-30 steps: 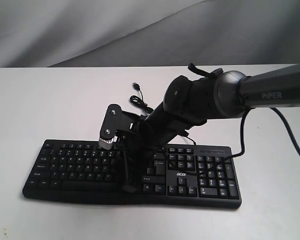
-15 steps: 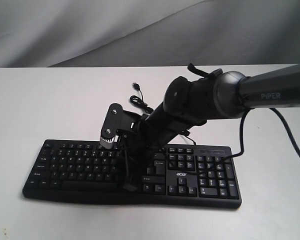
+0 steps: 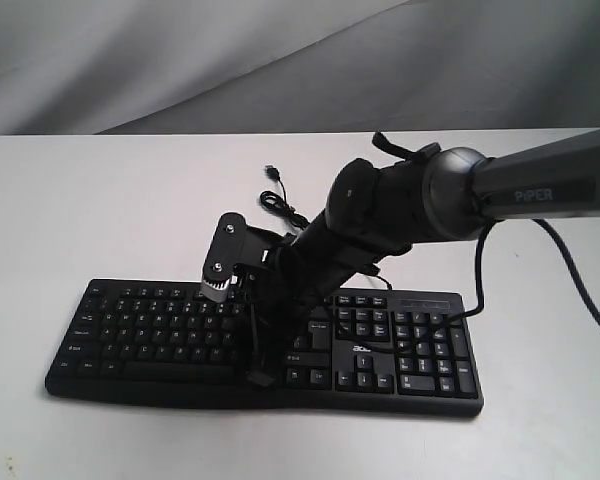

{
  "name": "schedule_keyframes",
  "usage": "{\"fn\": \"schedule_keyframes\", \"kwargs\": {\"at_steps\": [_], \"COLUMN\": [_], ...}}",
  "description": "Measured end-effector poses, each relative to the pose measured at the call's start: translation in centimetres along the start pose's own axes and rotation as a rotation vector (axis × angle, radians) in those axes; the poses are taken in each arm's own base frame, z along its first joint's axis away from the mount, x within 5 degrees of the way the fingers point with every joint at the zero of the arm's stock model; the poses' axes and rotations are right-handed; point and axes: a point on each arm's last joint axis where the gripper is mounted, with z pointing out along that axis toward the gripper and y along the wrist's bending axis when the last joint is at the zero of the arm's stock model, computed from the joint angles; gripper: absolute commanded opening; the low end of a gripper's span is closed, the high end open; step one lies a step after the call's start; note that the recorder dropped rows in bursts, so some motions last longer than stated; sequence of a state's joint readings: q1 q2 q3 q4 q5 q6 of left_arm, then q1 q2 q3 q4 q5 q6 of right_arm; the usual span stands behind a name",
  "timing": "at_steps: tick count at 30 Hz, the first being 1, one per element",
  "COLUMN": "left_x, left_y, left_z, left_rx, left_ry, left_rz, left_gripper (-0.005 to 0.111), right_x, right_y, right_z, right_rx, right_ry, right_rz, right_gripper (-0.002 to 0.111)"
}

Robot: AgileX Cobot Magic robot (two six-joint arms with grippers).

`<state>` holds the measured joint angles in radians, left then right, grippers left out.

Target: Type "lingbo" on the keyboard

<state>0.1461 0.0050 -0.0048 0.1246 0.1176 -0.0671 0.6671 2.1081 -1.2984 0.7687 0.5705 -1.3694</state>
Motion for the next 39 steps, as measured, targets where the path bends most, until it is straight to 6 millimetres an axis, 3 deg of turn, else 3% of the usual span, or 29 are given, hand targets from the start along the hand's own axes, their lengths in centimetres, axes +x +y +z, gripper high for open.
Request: {"fn": "schedule_keyframes", "kwargs": {"at_steps": [4, 9, 12, 16, 39], "left_x": [0.0, 0.0, 0.0, 0.0, 0.0], "left_y": [0.0, 0.0, 0.0, 0.0, 0.0], "left_z": [0.0, 0.0, 0.0, 0.0, 0.0], "left_rx": [0.0, 0.0, 0.0, 0.0, 0.0], "left_ry": [0.0, 0.0, 0.0, 0.0, 0.0], "left_rz": [0.0, 0.0, 0.0, 0.0, 0.0], "left_gripper": [0.001, 0.001, 0.001, 0.001, 0.001], "right_x": [-0.1, -2.1, -2.7, -2.3, -1.8], "right_y": [0.0, 0.0, -0.8, -1.1, -1.1], "right_z": [-0.1, -1.6, -0.8, 0.4, 1.3], "right_rx": [0.003, 0.06, 0.065, 0.05, 0.041], "right_ry": [-0.003, -0.052, -0.07, -0.056, -0.042], "right_rz": [-0.002, -0.038, -0.031, -0.019, -0.01], "right_gripper": [0.0, 0.0, 0.0, 0.0, 0.0]}}
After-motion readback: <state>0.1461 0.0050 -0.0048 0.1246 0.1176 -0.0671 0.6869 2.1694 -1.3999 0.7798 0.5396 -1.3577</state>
